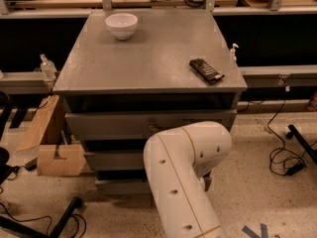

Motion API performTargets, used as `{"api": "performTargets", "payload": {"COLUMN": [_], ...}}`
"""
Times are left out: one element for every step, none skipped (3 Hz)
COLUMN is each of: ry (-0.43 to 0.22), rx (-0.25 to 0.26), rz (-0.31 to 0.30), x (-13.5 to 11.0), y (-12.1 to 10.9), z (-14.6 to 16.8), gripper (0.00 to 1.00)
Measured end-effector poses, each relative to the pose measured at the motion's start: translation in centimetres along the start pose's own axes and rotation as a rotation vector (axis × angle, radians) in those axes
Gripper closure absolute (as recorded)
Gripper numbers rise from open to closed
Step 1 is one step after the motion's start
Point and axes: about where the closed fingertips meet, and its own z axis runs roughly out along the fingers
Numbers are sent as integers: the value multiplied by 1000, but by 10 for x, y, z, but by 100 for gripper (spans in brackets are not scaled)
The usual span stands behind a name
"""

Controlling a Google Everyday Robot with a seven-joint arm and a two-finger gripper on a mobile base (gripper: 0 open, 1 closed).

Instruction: Open bottom drawer

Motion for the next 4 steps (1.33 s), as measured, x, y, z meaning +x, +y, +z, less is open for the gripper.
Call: {"api": "performTargets", "payload": {"ry": [0,0,0,0], "rx": [0,0,0,0], "rz": [0,0,0,0], "x": [0,0,0,0], "y": [0,0,0,0], "z": [0,0,0,0], "gripper": [100,100,100,86]}}
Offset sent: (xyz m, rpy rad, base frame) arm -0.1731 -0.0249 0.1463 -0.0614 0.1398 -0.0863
